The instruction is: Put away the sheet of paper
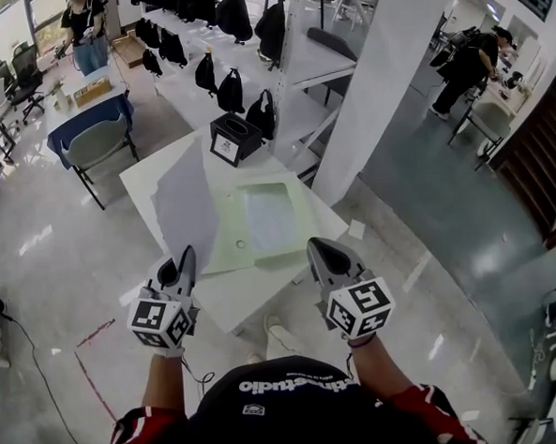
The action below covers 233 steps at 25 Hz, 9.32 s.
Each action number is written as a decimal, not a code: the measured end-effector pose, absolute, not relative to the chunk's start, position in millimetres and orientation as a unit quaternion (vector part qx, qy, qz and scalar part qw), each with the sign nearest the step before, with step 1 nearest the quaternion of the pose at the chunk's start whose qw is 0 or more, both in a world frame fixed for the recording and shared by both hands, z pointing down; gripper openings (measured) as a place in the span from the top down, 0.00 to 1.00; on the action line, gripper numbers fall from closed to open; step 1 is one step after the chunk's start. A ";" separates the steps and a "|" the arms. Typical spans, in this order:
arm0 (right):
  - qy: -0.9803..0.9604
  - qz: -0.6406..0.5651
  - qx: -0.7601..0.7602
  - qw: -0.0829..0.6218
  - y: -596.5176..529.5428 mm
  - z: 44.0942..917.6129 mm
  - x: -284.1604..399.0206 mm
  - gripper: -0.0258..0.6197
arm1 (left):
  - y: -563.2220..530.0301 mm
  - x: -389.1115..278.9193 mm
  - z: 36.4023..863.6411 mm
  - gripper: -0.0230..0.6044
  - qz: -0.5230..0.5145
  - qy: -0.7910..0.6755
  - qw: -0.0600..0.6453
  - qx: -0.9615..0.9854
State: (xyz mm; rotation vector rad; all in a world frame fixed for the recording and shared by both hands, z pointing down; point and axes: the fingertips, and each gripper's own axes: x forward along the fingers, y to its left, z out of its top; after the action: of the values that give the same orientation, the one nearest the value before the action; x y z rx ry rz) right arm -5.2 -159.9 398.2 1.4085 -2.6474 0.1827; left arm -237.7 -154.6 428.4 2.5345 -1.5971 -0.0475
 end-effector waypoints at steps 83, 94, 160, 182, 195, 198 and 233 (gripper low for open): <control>-0.881 0.125 0.444 0.102 -298.7 468.2 71.9 0.96 | -347.8 -186.7 688.6 0.96 -0.066 -0.432 0.517 0.736; -0.881 0.129 0.444 0.104 -299.5 472.3 71.7 0.96 | -332.3 -197.9 736.0 0.96 0.072 -0.441 0.515 0.731; -0.872 0.144 0.457 0.102 -305.2 481.5 97.9 0.96 | -358.3 -110.1 773.9 0.95 0.200 -0.346 0.525 0.752; -0.863 0.149 0.471 0.103 -317.1 488.1 112.7 0.96 | -380.6 -52.3 773.1 0.96 0.179 -0.323 0.526 0.766; -0.850 0.154 0.489 0.122 -324.4 508.2 126.0 0.96 | -377.0 -50.9 774.2 0.80 0.303 -0.321 0.401 0.802; -0.848 0.156 0.492 0.122 -323.8 509.2 126.3 0.96 | -374.6 -51.3 772.6 0.70 0.319 -0.315 0.381 0.809; -0.868 0.105 0.472 0.114 -314.4 462.1 67.9 0.96 | -336.1 -156.6 671.3 0.62 0.161 -0.454 0.365 0.796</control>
State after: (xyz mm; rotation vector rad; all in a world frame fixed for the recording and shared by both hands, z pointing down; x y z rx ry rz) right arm 67.9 -314.4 462.1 1.3825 -2.5454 0.3067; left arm -156.6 -336.1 671.3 2.0484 -1.1688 0.4143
